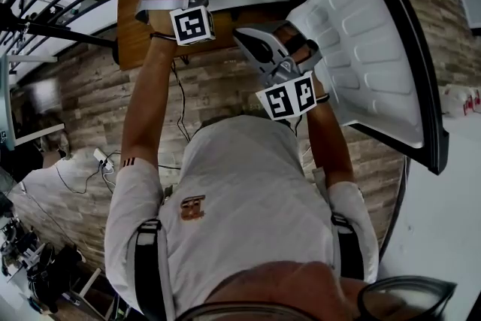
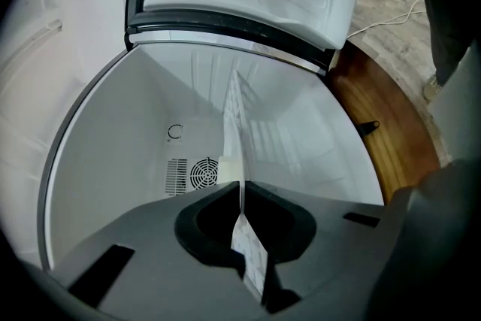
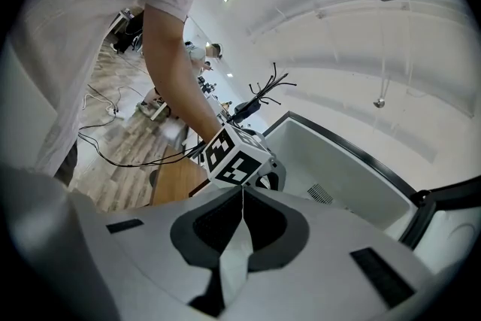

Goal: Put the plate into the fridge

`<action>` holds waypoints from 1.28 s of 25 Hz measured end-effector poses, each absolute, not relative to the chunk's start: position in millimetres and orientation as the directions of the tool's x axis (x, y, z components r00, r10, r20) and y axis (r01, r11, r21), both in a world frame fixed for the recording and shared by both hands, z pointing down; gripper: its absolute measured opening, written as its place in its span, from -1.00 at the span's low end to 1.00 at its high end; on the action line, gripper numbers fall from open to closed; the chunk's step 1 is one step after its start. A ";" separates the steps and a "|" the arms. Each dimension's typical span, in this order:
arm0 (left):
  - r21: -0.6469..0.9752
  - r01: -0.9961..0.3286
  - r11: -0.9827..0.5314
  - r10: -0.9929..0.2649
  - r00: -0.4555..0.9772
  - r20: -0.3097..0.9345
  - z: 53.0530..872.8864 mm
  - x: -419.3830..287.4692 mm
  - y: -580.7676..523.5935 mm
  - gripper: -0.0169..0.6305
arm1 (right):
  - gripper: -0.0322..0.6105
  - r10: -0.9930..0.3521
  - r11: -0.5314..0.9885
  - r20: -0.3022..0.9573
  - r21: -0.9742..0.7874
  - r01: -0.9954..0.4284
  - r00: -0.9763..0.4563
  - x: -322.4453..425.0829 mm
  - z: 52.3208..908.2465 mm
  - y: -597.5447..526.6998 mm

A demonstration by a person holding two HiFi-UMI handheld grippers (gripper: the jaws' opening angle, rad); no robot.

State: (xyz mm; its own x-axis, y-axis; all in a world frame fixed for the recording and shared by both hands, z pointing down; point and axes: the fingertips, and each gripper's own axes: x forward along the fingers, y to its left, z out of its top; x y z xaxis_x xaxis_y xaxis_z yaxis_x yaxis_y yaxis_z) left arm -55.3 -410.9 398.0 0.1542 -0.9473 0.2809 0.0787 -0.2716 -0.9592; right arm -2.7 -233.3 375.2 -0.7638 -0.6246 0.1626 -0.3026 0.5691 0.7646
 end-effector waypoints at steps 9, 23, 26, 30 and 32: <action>-0.958 0.079 -0.276 -0.948 0.143 0.285 394.2 -48.0 -419.0 -0.85 | -0.79 -0.613 0.580 0.162 0.757 -0.301 -0.773 1.4 378.4 -237.1; -0.917 0.120 -0.380 -0.904 0.164 0.396 394.3 -43.8 -414.7 -0.70 | -0.79 -0.604 0.593 0.164 0.746 -0.302 -0.780 -0.5 384.9 -242.9; -0.911 0.133 -0.391 -0.898 0.163 0.409 395.1 -44.8 -413.5 -0.69 | -0.79 -0.605 0.594 0.164 0.745 -0.305 -0.779 -0.7 385.8 -243.1; -0.888 0.148 -0.435 -0.873 0.171 0.456 401.3 -43.1 -410.3 -0.55 | -0.79 -0.611 0.594 0.165 0.743 -0.310 -0.775 1.6 386.5 -243.1; -0.883 0.153 -0.445 -0.868 0.171 0.467 403.7 -42.6 -409.4 -0.54 | -0.79 -0.612 0.594 0.167 0.742 -0.311 -0.773 1.8 386.7 -242.3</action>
